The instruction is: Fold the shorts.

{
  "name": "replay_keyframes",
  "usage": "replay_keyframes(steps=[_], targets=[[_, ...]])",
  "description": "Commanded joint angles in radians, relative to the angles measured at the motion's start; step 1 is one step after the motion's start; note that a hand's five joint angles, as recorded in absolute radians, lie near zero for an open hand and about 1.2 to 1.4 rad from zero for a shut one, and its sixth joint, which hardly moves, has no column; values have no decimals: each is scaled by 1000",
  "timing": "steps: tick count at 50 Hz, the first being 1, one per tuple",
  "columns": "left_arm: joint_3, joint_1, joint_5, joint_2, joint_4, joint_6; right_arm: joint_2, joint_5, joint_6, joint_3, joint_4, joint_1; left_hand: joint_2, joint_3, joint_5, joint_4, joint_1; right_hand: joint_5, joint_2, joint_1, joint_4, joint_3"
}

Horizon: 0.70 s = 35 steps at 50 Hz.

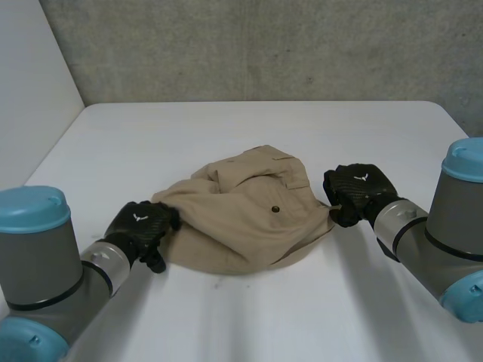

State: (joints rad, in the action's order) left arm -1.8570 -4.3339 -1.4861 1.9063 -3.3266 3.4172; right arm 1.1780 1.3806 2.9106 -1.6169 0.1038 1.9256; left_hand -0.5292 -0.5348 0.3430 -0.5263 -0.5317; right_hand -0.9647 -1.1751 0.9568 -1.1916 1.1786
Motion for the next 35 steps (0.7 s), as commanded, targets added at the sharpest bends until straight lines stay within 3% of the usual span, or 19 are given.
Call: replay_keyframes(steps=[1, 20, 35], targets=[[4, -18, -10, 20, -17, 30, 0, 0, -4, 0, 8, 1, -60, -54, 72, -63, -58, -257, -221, 439, -205, 218], [41, -18, -14, 86, -80, 33, -3, 0, -5, -5, 11, 3, -92, -87, 104, -95, -90, -257, -221, 439, -205, 218], [56, -18, -13, 111, -83, 33, -6, 0, -8, -6, 14, 3, -333, -327, 345, -336, -330, -257, -221, 439, -205, 218]])
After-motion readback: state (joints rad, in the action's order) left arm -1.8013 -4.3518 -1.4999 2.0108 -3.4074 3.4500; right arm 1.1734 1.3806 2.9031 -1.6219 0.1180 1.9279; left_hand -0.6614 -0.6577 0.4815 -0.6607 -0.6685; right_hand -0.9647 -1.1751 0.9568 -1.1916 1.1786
